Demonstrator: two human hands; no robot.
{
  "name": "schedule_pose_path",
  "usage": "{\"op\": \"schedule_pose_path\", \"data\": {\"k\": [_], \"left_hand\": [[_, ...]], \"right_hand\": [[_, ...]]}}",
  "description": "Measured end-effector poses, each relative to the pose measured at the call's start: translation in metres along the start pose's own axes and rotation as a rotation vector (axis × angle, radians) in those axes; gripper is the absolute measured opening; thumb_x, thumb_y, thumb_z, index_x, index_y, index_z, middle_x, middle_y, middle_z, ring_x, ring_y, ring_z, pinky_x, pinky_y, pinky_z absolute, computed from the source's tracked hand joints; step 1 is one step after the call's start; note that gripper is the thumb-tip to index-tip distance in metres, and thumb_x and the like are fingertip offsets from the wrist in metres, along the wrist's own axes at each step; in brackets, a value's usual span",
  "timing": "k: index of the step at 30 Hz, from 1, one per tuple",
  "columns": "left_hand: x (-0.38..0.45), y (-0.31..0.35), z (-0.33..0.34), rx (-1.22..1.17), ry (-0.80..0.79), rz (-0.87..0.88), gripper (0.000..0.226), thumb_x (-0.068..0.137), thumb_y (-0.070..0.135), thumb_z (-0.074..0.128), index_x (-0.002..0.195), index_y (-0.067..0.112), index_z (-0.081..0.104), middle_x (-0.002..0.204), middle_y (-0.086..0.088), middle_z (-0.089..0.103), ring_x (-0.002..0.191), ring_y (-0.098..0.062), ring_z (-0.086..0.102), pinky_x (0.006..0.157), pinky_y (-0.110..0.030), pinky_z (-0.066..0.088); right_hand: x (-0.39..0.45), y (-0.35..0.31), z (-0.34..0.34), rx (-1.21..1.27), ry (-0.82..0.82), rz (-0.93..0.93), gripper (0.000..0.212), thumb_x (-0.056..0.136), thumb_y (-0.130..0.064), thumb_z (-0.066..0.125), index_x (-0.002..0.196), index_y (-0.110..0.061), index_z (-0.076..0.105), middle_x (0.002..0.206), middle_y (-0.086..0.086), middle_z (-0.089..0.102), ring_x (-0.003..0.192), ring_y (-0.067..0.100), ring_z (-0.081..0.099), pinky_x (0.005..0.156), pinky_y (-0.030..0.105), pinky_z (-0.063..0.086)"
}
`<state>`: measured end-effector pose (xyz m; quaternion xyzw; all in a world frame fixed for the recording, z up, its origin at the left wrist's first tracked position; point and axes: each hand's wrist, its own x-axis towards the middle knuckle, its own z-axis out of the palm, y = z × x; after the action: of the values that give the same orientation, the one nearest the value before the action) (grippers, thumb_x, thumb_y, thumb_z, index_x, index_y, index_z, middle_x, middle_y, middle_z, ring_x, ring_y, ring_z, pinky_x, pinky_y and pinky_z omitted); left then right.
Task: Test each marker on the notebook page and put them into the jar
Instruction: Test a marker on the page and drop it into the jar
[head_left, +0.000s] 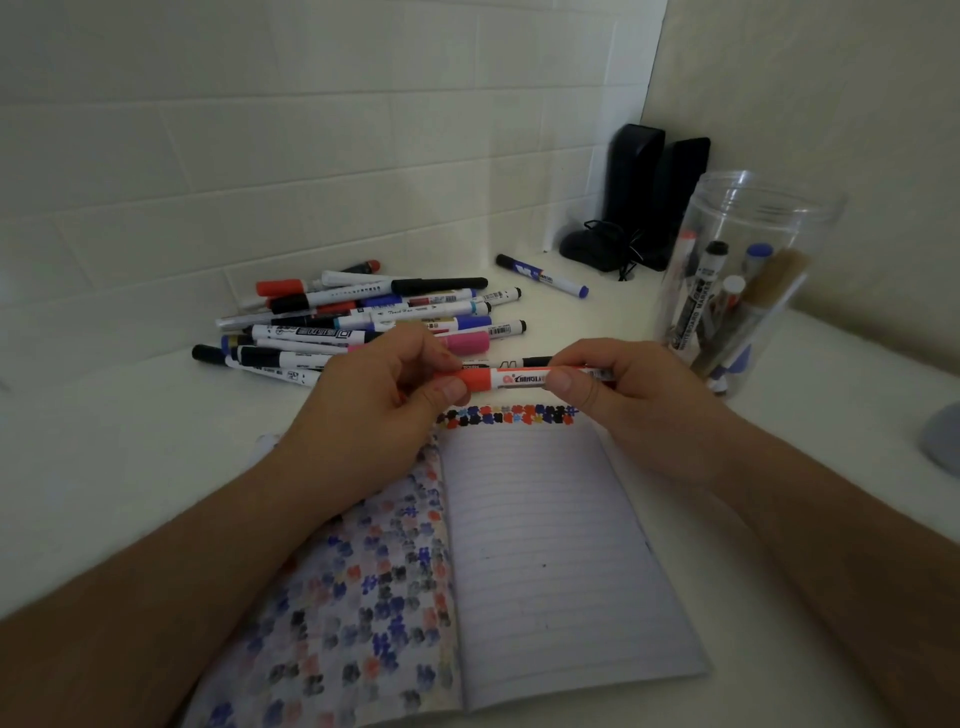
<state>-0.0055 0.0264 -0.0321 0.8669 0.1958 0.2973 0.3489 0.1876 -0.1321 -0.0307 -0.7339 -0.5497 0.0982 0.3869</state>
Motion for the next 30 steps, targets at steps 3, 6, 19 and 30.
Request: {"op": "schedule_pose_path", "data": {"k": [3, 6, 19, 30], "left_hand": [[-0.001, -0.001, -0.003, -0.047, 0.032, -0.009, 0.013, 0.092, 0.022, 0.07, 0.091, 0.033, 0.064, 0.091, 0.018, 0.074, 0.093, 0.004, 0.069, 0.086, -0.021, 0.053], [0.0, -0.002, -0.002, -0.009, 0.057, -0.009, 0.014, 0.094, 0.02, 0.068, 0.09, 0.031, 0.061, 0.099, 0.014, 0.072, 0.097, -0.005, 0.068, 0.089, -0.035, 0.057], [0.004, 0.008, -0.006, 0.089, 0.097, 0.217, 0.013, 0.095, 0.023, 0.065, 0.097, 0.034, 0.059, 0.086, 0.037, 0.06, 0.094, 0.015, 0.06, 0.077, -0.004, 0.045], [0.013, -0.022, -0.013, 0.486, 0.072, 0.168, 0.033, 0.089, 0.054, 0.065, 0.119, 0.041, 0.061, 0.1, 0.025, 0.063, 0.103, -0.008, 0.053, 0.088, -0.032, 0.042]], "right_hand": [[0.001, -0.006, 0.002, 0.01, 0.032, -0.009, 0.038, 0.085, -0.067, 0.047, 0.102, -0.04, 0.069, 0.075, -0.024, 0.067, 0.073, -0.003, 0.063, 0.065, 0.008, 0.043], [0.005, -0.013, 0.004, 0.003, 0.077, -0.022, 0.038, 0.083, -0.069, 0.047, 0.098, -0.041, 0.068, 0.074, -0.028, 0.066, 0.069, -0.003, 0.062, 0.062, 0.008, 0.043], [0.001, -0.042, -0.012, -0.407, -0.059, -0.059, 0.03, 0.101, -0.056, 0.049, 0.118, -0.044, 0.071, 0.075, -0.019, 0.062, 0.077, 0.006, 0.057, 0.072, 0.035, 0.044], [-0.003, -0.07, -0.065, -0.219, 0.315, -0.116, 0.052, 0.107, -0.023, 0.053, 0.148, -0.051, 0.038, 0.103, -0.016, 0.067, 0.072, 0.007, 0.062, 0.066, 0.029, 0.053]]}}
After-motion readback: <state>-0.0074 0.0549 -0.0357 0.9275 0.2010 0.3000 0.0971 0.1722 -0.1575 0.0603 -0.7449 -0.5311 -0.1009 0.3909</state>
